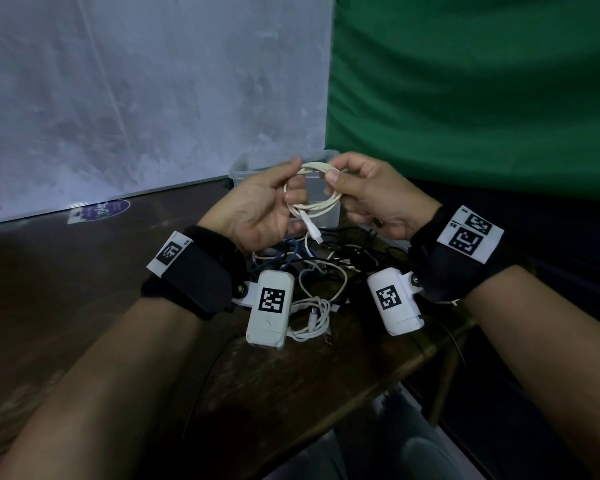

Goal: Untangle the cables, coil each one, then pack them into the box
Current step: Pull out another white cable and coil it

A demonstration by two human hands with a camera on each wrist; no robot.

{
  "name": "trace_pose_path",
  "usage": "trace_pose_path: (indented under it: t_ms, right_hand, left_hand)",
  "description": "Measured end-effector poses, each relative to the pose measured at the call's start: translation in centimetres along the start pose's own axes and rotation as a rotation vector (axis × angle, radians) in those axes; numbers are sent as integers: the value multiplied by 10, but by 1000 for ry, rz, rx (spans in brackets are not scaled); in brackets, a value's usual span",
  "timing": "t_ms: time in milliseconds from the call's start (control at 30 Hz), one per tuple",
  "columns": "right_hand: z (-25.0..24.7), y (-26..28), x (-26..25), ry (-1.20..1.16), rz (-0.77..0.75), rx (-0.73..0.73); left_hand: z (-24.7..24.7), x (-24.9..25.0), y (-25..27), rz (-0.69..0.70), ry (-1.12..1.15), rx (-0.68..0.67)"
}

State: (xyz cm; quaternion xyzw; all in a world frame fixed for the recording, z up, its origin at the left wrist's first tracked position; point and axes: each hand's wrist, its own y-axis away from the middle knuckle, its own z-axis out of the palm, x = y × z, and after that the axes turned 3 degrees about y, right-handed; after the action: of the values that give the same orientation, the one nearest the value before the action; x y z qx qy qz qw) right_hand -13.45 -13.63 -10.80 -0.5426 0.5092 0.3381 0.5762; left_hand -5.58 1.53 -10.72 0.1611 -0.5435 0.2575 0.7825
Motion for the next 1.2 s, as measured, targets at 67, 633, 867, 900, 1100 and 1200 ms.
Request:
trace_pose_path:
  t_ms: [67,633,867,900,1100,1200]
  right_hand:
    - [-3,0,0,-27,21,-10]
    - [-11,-2,0,73,214,123]
    - [-1,3,-2,-291,246,49]
    - [1,2,-1,-292,224,48]
    - [7,-5,9,228,-39,253]
    - [10,-5,9,125,-69,266]
  left_hand:
    - [-2,3,0,15,-24,26]
    - [-12,2,1,20,-484,123]
    - [-7,-9,-6,-3,-373,154]
    - [-7,-9,-6,1,-338,154]
    - [-5,-2,-5,32,-173,143]
    - [-2,-1,-3,59,-105,117]
